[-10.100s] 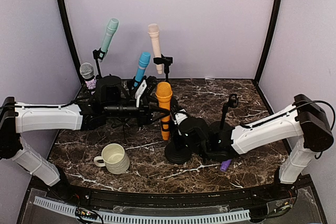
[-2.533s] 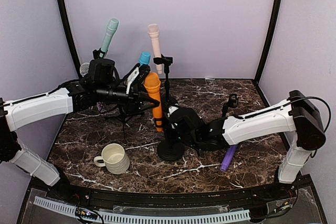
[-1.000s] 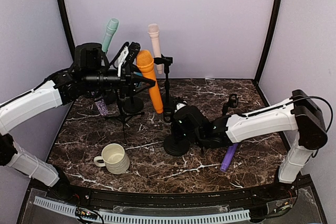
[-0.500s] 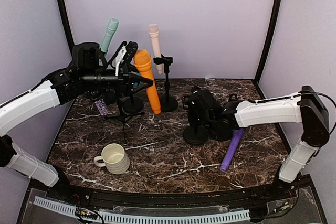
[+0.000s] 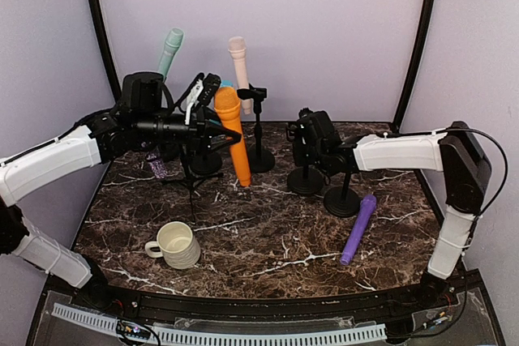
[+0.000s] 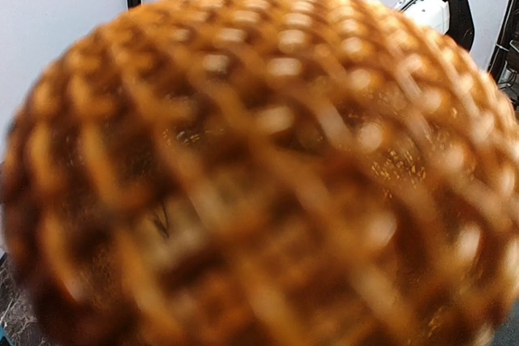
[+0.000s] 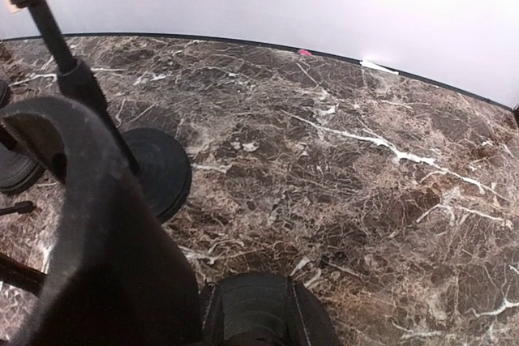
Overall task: Remove the microphone from the stand
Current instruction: Move the microphone stand to the center of the board.
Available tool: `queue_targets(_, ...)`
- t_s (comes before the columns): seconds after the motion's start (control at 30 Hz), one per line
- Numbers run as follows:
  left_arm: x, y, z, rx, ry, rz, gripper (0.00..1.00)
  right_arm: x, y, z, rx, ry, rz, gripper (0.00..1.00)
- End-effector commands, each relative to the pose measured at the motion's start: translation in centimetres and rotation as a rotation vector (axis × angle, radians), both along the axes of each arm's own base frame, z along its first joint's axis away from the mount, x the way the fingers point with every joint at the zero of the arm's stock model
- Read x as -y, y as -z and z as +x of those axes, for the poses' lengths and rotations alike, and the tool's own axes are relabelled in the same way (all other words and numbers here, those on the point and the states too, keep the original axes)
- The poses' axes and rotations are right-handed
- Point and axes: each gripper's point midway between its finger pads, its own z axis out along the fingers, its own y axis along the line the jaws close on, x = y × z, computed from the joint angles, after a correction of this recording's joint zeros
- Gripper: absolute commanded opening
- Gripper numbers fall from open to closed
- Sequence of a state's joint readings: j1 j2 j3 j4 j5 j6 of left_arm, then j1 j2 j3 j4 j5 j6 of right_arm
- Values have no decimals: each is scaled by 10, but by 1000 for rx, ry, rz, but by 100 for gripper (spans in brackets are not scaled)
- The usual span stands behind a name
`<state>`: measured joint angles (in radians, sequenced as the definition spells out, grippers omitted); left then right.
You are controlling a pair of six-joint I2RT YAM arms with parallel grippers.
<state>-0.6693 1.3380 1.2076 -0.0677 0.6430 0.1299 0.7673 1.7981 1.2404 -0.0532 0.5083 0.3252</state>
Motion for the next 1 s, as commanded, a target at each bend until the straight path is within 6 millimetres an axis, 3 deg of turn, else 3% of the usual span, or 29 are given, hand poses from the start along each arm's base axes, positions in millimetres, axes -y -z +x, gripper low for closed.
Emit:
queue_targets(0.0, 4, 0, -2, -15, 36, -33, 0, -6, -41, 40, 132, 26, 99, 0)
queue_targets(0.27, 14, 19, 1, -62, 49, -3, 0, 5, -23, 77, 114, 59, 101, 0)
queue_targets(0.5, 19, 26, 0, -70, 56, 15, 0, 18, -10, 85, 88, 77, 101, 0)
queue_targets(0.7, 24, 32, -1, -96, 67, 16, 0, 22, -20, 79, 104, 69, 89, 36)
queue_targets(0.97, 30, 44, -1, -113, 64, 42, 0, 27, -51, 71, 147, 29, 54, 64)
